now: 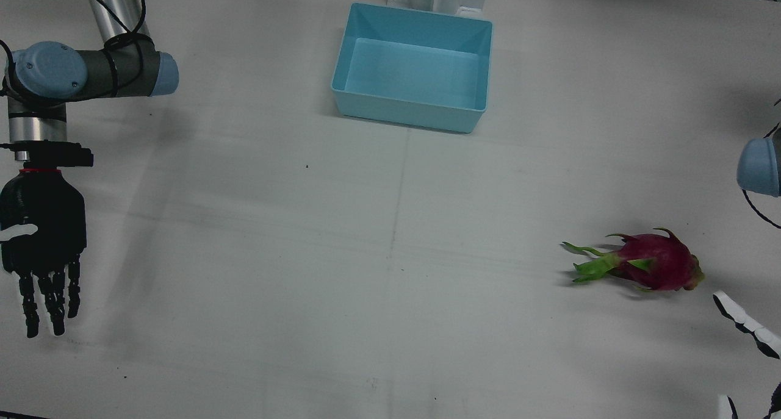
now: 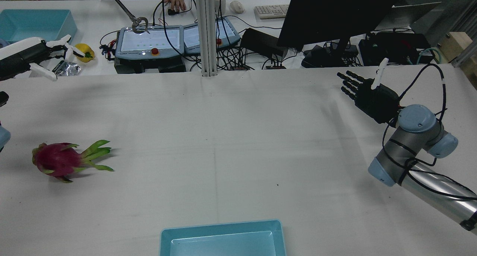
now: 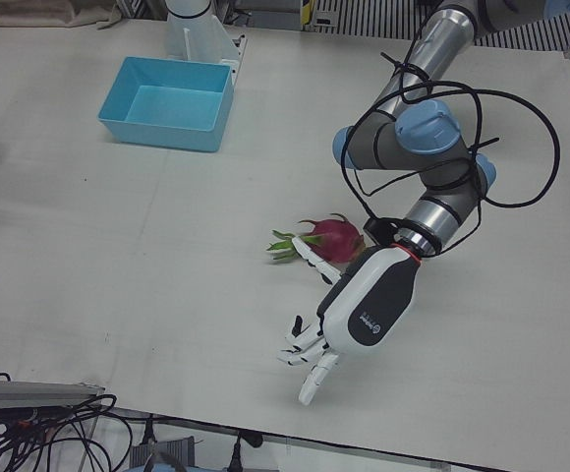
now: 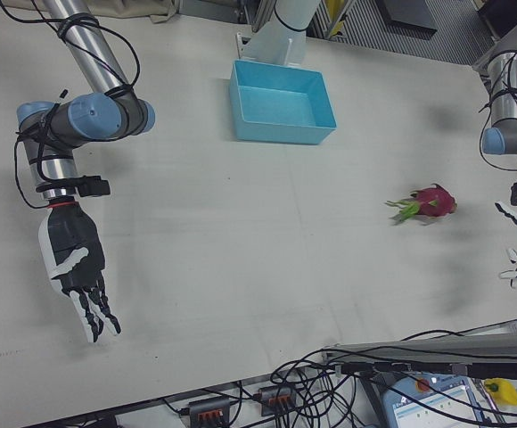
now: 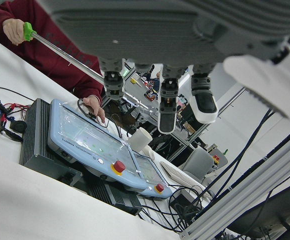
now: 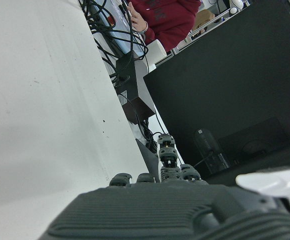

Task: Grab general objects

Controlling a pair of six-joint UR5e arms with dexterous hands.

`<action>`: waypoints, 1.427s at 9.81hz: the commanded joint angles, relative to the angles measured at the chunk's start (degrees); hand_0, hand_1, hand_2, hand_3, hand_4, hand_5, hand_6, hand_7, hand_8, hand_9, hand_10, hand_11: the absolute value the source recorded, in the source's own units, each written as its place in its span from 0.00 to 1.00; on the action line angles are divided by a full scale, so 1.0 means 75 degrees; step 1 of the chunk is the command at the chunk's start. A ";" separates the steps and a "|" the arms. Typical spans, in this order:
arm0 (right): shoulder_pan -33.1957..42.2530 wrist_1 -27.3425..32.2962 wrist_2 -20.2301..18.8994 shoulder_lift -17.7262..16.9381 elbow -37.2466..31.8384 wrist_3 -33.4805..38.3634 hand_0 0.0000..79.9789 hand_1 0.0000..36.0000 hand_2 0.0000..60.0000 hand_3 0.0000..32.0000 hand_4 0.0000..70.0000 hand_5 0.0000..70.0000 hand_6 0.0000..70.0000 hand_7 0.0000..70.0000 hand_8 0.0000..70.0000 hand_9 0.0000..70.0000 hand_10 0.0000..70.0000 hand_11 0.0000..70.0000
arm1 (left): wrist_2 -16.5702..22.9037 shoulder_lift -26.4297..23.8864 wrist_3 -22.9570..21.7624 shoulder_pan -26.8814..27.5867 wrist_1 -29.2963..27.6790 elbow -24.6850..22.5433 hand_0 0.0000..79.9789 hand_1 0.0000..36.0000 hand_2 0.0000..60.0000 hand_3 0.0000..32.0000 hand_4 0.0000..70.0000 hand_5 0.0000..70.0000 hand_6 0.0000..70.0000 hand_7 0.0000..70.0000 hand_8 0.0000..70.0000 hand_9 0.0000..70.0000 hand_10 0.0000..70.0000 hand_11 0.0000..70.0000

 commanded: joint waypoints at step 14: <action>0.0000 0.0000 0.0000 0.0000 0.0000 0.0000 0.00 0.00 0.00 0.00 0.00 0.00 0.00 0.00 0.00 0.00 0.00 0.00 | -0.0649 -0.0491 0.0036 0.0265 -0.0114 0.0533 0.42 0.00 0.00 0.54 0.21 0.00 0.00 0.00 0.00 0.00 0.00 0.00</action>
